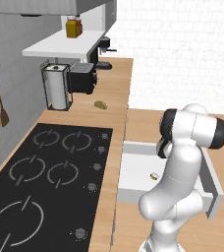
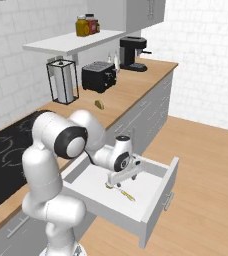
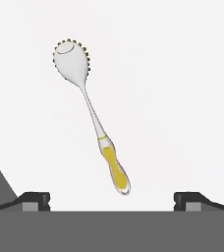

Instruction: Pick the dish brush from the drawer and place it on the counter.

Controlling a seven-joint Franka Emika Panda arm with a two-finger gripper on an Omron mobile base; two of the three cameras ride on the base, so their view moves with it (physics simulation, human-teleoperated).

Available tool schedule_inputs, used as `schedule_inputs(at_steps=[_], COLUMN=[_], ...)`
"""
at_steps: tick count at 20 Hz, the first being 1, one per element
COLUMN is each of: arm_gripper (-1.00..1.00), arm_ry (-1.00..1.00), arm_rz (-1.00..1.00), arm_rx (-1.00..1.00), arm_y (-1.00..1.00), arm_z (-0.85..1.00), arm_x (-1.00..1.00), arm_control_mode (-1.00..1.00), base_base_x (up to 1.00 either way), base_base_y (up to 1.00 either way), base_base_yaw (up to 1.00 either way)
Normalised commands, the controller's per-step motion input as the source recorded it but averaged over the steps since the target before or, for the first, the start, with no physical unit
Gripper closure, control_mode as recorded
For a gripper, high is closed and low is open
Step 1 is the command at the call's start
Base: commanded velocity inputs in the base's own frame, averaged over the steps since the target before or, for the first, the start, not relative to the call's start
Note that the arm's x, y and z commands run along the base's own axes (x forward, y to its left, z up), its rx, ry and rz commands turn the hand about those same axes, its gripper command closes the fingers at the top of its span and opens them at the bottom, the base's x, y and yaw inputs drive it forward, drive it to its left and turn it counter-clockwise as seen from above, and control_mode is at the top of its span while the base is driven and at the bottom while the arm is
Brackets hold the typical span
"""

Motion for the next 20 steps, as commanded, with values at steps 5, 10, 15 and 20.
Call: schedule_inputs(at_steps=[5,10,15,20], arm_gripper=[-1.0,-1.0,-1.0,-1.0], arm_ry=[-0.02,-0.02,0.0,0.0], arm_rz=[0.09,0.04,0.01,0.0], arm_rx=[0.0,0.01,0.0,0.0], arm_y=[-0.06,-0.2,-0.15,0.0], arm_z=[-0.42,-0.36,-0.34,-0.59], arm_x=[0.0,0.01,0.13,0.0], arm_control_mode=[-1.0,-1.0,-1.0,-1.0], base_base_x=[0.0,0.0,0.0,0.0], base_base_y=[0.0,0.0,0.0,0.0], base_base_yaw=[0.0,0.0,0.0,0.0])
